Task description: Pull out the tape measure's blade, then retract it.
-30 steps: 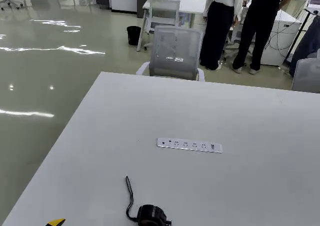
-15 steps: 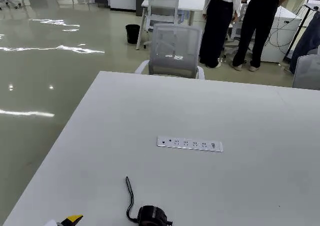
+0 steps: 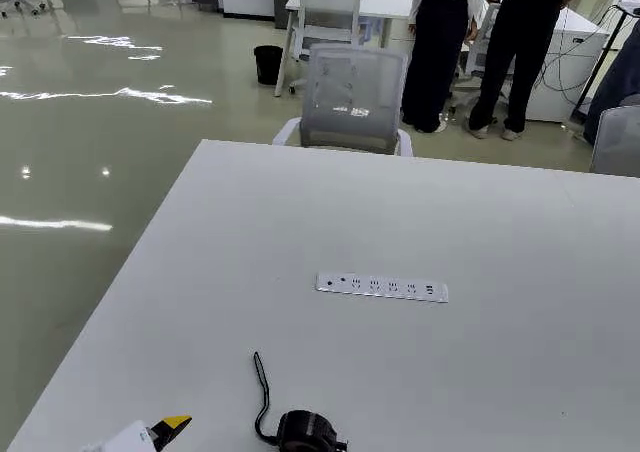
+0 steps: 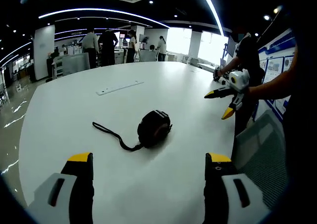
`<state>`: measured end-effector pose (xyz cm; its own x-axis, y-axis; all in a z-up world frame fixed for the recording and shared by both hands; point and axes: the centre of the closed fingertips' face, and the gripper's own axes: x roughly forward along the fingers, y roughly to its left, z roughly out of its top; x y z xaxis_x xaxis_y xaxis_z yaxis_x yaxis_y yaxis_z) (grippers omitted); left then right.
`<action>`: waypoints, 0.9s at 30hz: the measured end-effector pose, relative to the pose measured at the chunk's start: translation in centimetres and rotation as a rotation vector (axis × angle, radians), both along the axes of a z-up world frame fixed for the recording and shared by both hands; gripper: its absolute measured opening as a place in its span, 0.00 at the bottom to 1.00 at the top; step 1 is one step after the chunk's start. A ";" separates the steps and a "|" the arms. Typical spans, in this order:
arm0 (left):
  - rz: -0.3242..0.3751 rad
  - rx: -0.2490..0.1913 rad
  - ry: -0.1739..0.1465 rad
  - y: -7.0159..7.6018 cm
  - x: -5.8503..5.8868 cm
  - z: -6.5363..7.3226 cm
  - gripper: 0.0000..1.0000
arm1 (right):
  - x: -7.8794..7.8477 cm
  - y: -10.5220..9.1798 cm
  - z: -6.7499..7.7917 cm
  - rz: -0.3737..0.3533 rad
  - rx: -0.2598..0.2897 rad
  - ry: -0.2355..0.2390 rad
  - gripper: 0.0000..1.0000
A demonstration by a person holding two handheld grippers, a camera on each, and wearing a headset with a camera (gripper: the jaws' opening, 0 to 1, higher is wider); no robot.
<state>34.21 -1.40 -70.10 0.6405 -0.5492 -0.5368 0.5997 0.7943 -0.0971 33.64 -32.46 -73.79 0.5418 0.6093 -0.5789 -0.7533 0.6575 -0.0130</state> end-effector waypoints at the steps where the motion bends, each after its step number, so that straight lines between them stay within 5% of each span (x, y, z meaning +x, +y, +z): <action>1: -0.007 0.006 0.002 -0.1 0.1 -0.1 0.92 | 0.2 0.3 0.0 0.008 -0.001 0.000 0.89; 18: -0.059 0.026 0.014 -2.0 1.3 -0.4 0.91 | 1.7 2.7 -0.4 0.074 -0.002 0.014 0.87; 27: -0.080 0.018 0.014 -3.1 3.0 -0.1 0.91 | 2.7 3.8 -0.3 0.094 -0.004 0.012 0.86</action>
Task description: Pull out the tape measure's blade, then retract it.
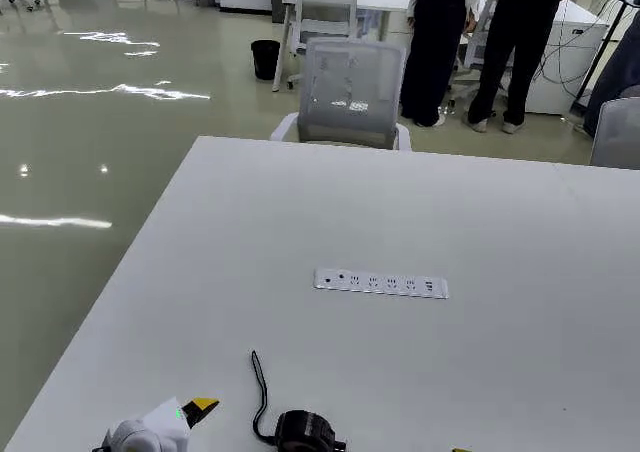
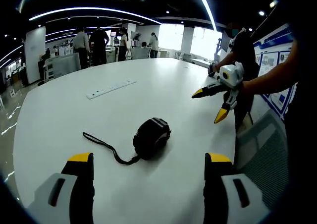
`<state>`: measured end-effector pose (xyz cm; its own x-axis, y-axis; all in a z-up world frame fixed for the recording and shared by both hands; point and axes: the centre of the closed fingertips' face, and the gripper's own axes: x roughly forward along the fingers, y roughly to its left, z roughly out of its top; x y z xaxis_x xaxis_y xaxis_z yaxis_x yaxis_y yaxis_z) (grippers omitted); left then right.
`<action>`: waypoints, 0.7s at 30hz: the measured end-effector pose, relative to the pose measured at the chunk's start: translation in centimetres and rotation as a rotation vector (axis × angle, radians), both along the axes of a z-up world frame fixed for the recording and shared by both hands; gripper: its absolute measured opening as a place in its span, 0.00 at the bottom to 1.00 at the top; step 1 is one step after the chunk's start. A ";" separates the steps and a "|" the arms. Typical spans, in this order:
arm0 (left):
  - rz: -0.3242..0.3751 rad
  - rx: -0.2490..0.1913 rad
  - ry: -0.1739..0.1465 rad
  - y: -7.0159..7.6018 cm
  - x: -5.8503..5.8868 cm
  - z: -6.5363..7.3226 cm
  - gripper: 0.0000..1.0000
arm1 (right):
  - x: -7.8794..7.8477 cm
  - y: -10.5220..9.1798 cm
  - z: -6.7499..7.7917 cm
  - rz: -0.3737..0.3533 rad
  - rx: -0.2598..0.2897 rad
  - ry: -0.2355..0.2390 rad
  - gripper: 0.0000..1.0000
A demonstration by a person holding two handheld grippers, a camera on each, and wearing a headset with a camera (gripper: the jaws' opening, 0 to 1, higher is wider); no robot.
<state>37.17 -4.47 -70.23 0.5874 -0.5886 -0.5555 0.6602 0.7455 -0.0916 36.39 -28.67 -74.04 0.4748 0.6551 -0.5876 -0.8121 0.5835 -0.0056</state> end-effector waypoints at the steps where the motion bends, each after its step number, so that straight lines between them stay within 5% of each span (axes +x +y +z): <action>1: -0.005 0.004 0.000 -0.1 0.1 0.0 0.91 | 0.1 0.1 0.0 0.004 0.000 0.000 0.86; 21: -0.116 0.079 -0.007 -2.0 1.8 -0.3 0.88 | 2.1 3.3 0.6 0.093 -0.023 -0.018 0.83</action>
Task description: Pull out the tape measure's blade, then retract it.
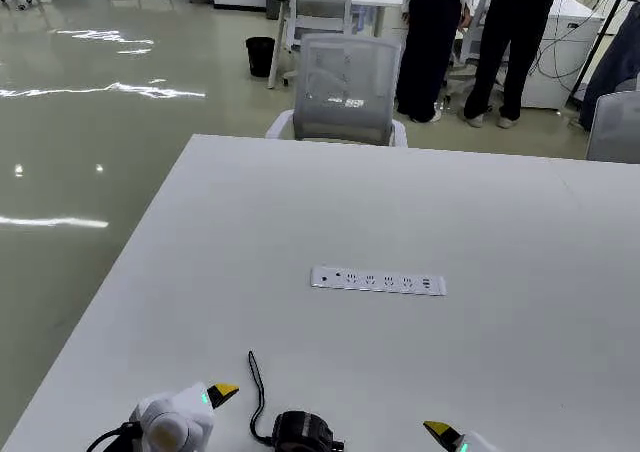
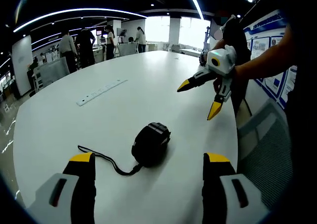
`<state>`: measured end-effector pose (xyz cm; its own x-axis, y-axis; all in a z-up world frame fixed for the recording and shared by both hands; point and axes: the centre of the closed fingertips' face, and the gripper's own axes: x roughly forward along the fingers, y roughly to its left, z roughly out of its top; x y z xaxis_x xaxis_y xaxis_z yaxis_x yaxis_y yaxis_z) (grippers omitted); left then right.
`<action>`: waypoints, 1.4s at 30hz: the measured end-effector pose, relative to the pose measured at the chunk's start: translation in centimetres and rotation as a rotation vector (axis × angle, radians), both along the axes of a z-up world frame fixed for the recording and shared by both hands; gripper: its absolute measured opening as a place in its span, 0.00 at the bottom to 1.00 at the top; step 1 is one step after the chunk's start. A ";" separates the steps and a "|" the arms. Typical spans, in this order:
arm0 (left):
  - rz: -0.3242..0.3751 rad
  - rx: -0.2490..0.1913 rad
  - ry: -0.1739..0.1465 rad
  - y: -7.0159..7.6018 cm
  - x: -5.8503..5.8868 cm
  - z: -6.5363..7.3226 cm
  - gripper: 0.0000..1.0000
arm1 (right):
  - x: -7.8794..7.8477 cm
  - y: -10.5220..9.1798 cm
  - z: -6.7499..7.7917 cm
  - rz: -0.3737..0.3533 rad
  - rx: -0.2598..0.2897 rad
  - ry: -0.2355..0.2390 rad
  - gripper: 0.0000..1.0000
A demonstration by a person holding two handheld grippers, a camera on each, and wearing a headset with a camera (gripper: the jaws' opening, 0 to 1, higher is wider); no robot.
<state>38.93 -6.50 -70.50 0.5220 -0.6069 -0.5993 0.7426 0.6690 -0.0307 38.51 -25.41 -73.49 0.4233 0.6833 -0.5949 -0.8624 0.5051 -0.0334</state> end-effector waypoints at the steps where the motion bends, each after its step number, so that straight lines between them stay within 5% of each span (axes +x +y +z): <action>1: -0.008 0.007 0.002 -0.1 0.1 -0.1 0.88 | 0.0 0.2 0.0 0.010 -0.005 -0.003 0.82; 17: -0.082 0.059 0.038 -1.3 0.7 -1.7 0.85 | -0.1 3.4 -0.7 0.132 -0.059 -0.004 0.78; 42: -0.240 0.161 0.041 -3.4 2.6 -2.4 0.75 | 1.0 7.6 -1.3 0.303 -0.096 0.004 0.64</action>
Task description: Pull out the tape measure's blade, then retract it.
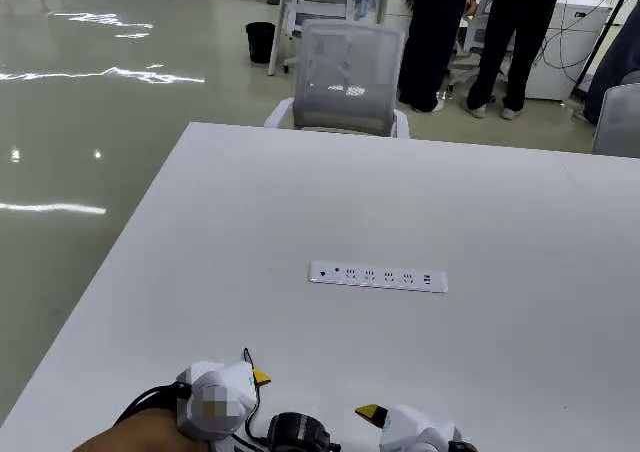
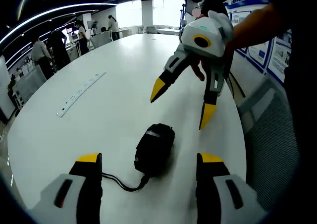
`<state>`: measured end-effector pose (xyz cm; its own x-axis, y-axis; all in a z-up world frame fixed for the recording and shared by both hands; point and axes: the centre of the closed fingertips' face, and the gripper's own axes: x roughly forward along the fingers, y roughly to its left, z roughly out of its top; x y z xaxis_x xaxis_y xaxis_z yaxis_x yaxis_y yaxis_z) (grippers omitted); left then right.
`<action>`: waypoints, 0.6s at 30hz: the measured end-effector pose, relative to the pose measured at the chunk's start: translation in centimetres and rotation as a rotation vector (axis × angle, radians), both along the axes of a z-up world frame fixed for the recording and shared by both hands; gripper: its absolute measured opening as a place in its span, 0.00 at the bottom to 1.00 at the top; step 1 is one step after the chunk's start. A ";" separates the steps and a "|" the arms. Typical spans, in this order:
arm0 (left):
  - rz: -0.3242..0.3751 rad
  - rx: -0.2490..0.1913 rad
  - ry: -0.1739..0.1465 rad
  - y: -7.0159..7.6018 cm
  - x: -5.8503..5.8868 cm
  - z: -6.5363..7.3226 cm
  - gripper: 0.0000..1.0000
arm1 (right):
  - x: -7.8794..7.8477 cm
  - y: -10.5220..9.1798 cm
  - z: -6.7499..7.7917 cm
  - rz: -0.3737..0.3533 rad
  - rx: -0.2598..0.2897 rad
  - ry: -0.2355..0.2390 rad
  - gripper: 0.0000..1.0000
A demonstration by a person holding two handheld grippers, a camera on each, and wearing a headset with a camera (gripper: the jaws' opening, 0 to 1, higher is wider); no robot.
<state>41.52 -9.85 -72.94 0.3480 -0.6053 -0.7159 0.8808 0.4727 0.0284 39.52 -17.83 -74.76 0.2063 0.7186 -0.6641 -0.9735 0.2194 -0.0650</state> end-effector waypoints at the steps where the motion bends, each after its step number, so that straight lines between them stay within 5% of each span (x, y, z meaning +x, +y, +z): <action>1: -0.006 0.002 0.001 -0.2 0.1 -0.1 0.75 | 0.0 0.1 0.0 -0.002 0.005 0.009 0.64; 18: -0.097 0.079 0.026 -1.4 -0.2 -1.9 0.53 | 0.2 0.8 -2.1 0.046 -0.053 0.049 0.48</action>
<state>41.31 -11.27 -74.84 0.2709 -0.5768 -0.7706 0.9233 0.3821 0.0386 39.77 -17.06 -76.90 0.1401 0.6904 -0.7097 -0.9848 0.1714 -0.0277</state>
